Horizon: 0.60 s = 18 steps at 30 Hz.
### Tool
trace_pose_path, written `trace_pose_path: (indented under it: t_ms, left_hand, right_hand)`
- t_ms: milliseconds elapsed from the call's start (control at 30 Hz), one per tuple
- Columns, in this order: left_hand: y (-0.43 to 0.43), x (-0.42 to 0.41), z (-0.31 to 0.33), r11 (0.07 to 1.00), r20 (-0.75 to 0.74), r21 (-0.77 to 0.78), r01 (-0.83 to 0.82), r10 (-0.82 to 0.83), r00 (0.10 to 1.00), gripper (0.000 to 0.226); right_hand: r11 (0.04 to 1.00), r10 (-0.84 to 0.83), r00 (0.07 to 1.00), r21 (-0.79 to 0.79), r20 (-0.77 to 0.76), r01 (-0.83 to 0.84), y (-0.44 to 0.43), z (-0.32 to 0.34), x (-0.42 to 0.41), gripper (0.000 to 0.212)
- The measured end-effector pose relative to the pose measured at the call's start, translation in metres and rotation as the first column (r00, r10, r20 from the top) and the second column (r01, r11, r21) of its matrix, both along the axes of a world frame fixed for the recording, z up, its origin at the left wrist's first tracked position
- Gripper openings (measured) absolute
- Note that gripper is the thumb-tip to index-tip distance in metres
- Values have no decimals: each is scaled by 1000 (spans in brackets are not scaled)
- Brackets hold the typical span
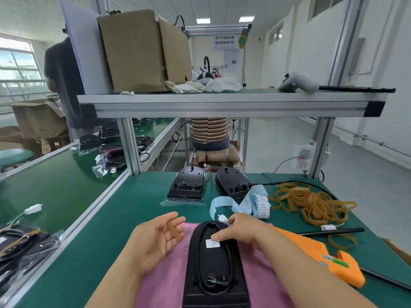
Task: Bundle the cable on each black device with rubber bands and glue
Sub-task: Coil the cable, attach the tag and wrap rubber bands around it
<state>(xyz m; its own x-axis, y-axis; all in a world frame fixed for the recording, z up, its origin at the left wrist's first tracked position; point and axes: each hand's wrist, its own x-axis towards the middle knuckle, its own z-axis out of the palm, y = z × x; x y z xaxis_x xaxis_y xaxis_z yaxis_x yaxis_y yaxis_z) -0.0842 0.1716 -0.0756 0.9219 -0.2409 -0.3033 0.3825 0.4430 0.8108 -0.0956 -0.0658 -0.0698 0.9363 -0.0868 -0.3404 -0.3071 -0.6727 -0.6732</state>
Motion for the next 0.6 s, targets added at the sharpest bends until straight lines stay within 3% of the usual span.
trace_pose_path:
  t_ms: [133,300,433,600]
  left_hand:
    - [8,1,-6,998,40,52,28,-30,999,39]
    - [16,6,-14,957,107,271,-106,80,991,33]
    - [13,4,-4,930,182,365,-46,-23,983,43]
    - [12,-10,46,907,351,352,232,-358,865,115]
  right_hand:
    - [935,-55,992,344,-110,89,-1,2,-2,39]
    - [719,26,998,695,-58,21,0,16,-16,47]
    - [691,139,974,687,180,-225,5,41,-30,58]
    - [668,99,937,675,336,-313,10,67,-36,64]
